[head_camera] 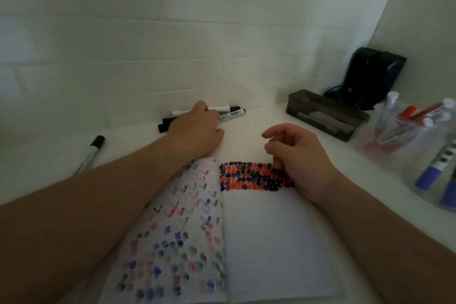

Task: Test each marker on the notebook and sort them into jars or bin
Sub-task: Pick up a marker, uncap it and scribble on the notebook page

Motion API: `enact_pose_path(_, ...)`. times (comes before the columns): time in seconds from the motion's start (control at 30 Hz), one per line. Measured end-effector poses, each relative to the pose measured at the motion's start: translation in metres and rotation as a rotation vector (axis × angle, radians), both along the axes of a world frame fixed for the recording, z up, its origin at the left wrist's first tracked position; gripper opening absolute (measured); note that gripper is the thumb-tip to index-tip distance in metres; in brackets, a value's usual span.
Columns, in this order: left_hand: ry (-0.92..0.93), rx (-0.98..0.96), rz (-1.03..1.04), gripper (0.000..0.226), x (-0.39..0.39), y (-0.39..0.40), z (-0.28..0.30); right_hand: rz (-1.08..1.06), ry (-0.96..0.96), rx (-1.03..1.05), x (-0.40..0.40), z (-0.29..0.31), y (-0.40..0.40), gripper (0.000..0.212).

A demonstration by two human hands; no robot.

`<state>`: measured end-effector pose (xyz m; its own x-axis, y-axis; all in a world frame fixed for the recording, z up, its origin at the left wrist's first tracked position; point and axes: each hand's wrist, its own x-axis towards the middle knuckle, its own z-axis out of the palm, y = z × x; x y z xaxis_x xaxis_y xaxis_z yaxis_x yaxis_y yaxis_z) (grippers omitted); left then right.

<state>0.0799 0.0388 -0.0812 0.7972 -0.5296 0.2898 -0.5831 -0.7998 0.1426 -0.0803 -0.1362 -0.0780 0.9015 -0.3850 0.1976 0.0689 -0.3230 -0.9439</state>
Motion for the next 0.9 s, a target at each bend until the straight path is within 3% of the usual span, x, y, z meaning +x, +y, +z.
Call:
enact_pose_path(0.5, -0.132, 0.088, 0.106, 0.044, 0.007, -0.007, -0.001, 0.01, -0.009, -0.04, 0.005, -0.003, 0.002, 0.023)
enact_pose_path(0.6, -0.269, -0.134, -0.163, 0.048, -0.008, -0.01, 0.015, 0.02, -0.022, -0.01, 0.003, -0.001, 0.002, 0.013)
enact_pose_path(0.67, -0.148, -0.337, -0.44, 0.037, -0.031, -0.014, 0.031, 0.045, -0.049, 0.046, 0.001, 0.003, 0.003, 0.015)
enact_pose_path(0.77, 0.05, -0.294, -0.693, 0.011, -0.062, -0.024, 0.035, 0.121, -0.132, 0.191, -0.005, 0.008, 0.002, 0.044)
enact_pose_path(0.9, 0.195, -0.23, -0.787, 0.032, -0.069, -0.03, 0.011, 0.118, -0.099, 0.292, -0.01, 0.008, 0.004, 0.035)
